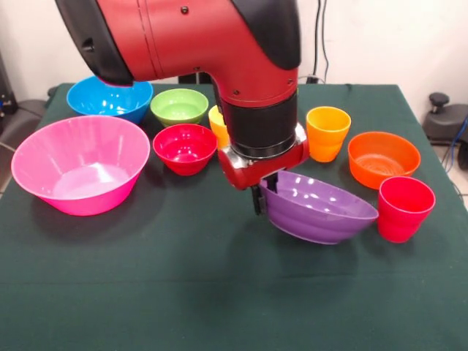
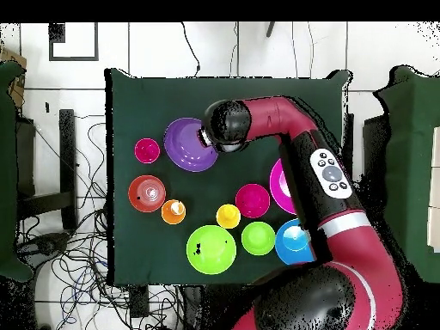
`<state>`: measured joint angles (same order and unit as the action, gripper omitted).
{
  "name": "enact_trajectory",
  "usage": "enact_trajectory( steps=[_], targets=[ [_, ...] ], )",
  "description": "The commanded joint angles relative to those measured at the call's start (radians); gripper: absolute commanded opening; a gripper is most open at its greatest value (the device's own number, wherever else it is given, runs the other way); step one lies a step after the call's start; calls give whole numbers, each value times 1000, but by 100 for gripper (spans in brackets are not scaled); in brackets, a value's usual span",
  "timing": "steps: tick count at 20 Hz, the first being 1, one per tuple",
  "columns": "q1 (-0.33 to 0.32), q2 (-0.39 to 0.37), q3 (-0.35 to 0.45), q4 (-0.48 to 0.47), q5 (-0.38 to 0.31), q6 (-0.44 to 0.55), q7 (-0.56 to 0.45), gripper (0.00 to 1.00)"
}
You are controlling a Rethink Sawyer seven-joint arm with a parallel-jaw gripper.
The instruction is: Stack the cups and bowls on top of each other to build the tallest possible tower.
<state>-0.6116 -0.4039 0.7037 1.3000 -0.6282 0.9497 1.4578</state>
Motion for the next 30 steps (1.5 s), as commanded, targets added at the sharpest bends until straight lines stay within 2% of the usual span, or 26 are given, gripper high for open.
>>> enact_trajectory(
  steps=[1, 9, 12, 19, 27, 28, 30],
  targets=[
    [-18, -12, -23, -94, -97, -9, -255, 0],
    [-27, -30, -23, -103, -108, 45, -293, 0],
    [-33, -13, -21, -109, -107, 44, -302, 0],
    [-25, -11, -62, -43, -115, 14, -195, 0],
    [-22, -23, -82, -20, -155, -10, -183, 0],
    [-22, -22, -80, -20, -159, -11, -181, 100],
    [-22, -23, -80, -17, -163, -20, -178, 100]
  ],
)
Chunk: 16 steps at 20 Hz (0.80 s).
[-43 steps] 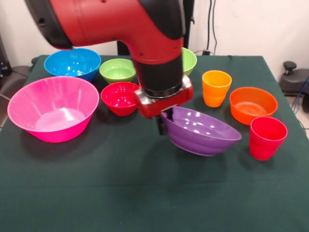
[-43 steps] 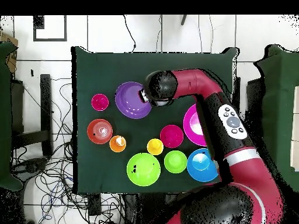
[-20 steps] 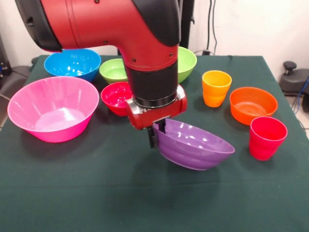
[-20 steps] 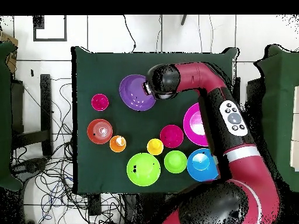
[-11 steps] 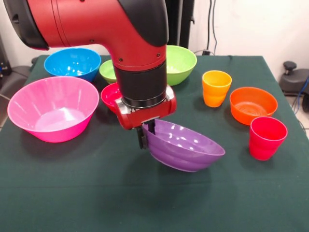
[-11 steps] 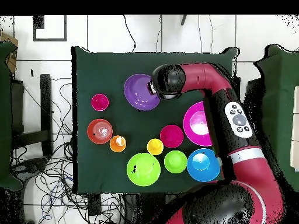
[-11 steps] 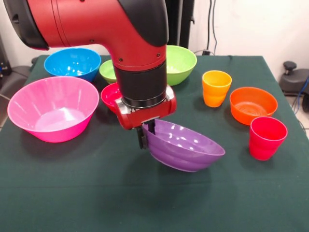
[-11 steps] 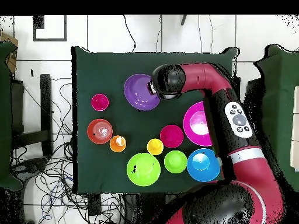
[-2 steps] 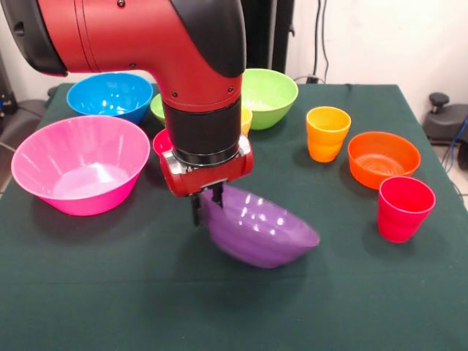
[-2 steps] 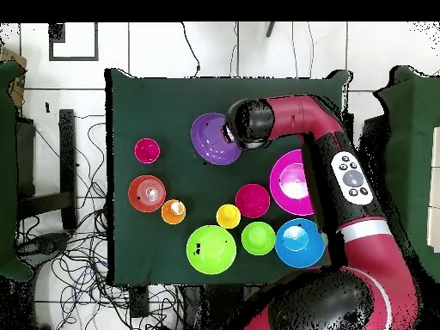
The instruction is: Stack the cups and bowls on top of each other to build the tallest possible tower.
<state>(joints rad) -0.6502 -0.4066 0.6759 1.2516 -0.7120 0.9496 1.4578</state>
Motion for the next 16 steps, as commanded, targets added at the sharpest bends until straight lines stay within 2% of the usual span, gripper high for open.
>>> enact_trajectory(
  steps=[1, 10, 12, 14, 16],
  targets=[
    [16, -20, -52, 33, -81, -24, -177, 100],
    [16, -20, -51, 47, -93, -41, -167, 100],
    [7, -13, -34, 60, -82, -76, -156, 100],
    [9, -58, -39, 126, -59, -74, -103, 100],
    [11, -151, -40, 246, -17, -62, -33, 100]
  ],
)
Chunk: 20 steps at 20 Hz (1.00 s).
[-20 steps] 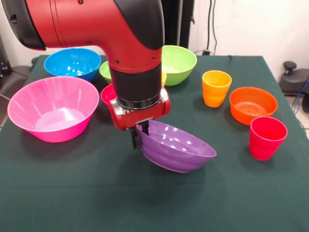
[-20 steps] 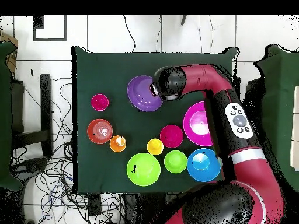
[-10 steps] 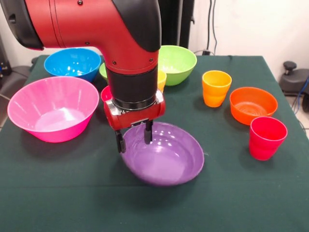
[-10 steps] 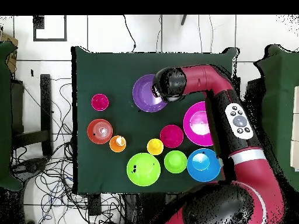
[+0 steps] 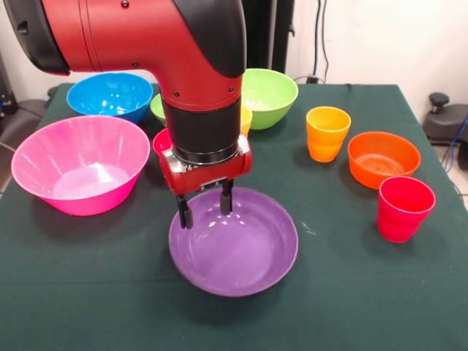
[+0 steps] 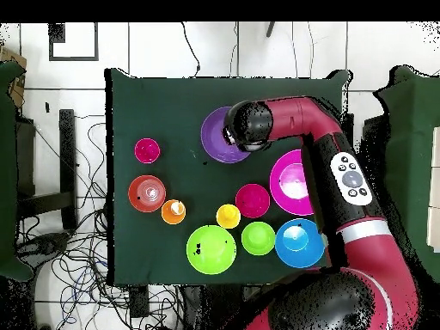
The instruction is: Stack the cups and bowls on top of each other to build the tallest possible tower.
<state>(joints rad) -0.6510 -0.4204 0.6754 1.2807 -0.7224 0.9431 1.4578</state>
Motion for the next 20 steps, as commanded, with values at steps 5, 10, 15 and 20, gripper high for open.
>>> enact_trajectory(
  steps=[5, 10, 15, 20],
  targets=[
    [14, -268, -17, 420, 89, -64, 88, 100],
    [39, -341, -25, 533, 160, -101, 171, 100],
    [65, -331, -68, 546, 135, -163, 170, 100],
    [91, -272, -115, 538, 87, -247, 186, 100]
  ],
)
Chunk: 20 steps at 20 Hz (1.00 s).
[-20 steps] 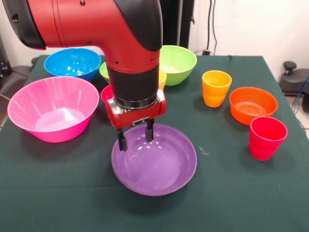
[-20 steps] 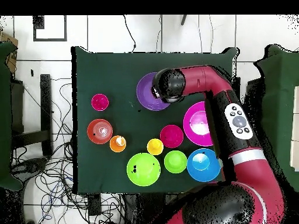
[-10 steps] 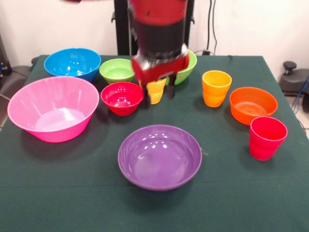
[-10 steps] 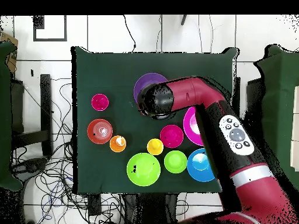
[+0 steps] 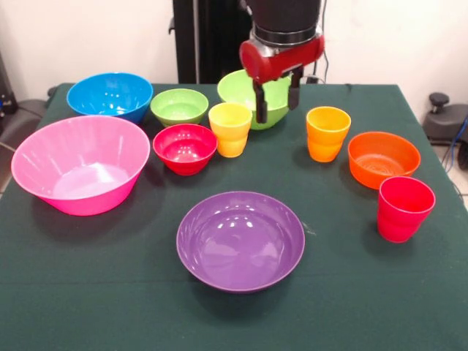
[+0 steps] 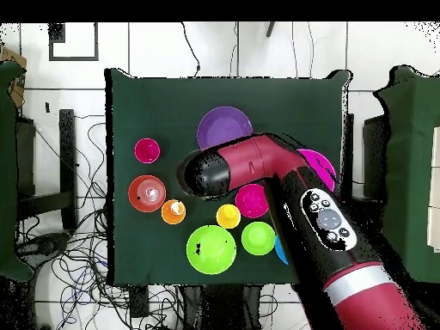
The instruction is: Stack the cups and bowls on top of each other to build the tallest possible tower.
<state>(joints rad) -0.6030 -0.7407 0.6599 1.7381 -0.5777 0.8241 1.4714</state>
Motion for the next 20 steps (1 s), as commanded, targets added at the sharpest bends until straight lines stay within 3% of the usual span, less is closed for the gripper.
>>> enact_trajectory(
  steps=[1, 7, 12, 17, 20],
  targets=[
    [58, 55, -113, 82, -59, -137, 190, 100],
    [133, 130, -198, 55, -80, -209, 231, 100],
    [193, 161, -252, 47, -53, -247, 259, 100],
    [206, 169, -262, 59, -31, -255, 241, 100],
    [179, 168, -249, 84, -25, -265, 209, 100]
  ],
)
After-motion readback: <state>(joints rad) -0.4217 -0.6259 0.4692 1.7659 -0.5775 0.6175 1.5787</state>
